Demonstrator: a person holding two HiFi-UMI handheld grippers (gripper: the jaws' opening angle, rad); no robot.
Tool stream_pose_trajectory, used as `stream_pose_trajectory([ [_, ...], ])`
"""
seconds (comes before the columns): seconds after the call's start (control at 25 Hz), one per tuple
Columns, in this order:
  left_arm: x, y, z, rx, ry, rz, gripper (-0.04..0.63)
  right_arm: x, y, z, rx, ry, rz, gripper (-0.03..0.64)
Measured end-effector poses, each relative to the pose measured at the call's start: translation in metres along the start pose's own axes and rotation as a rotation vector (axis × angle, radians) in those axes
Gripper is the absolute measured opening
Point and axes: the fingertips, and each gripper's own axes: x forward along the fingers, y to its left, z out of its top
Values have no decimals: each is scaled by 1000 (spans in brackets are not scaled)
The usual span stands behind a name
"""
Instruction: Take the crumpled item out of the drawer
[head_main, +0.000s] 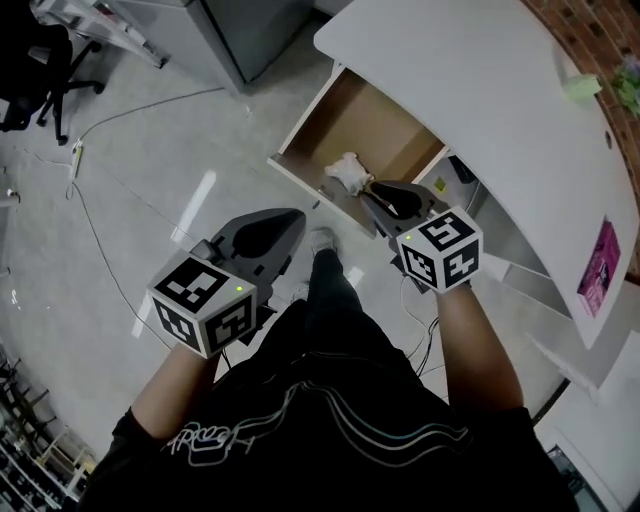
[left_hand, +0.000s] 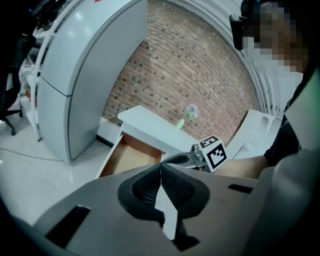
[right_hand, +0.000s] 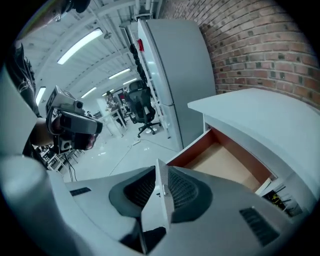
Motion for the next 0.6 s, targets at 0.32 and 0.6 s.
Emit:
stream_pose_trajectory([
  [0.32,54,73,-7,-69,24,65,23,104,-77,-27,-12,140,-5,183],
  [0.6,64,105,-19,-120,44,99,23,161,-111,-60,28,270,-17,215],
])
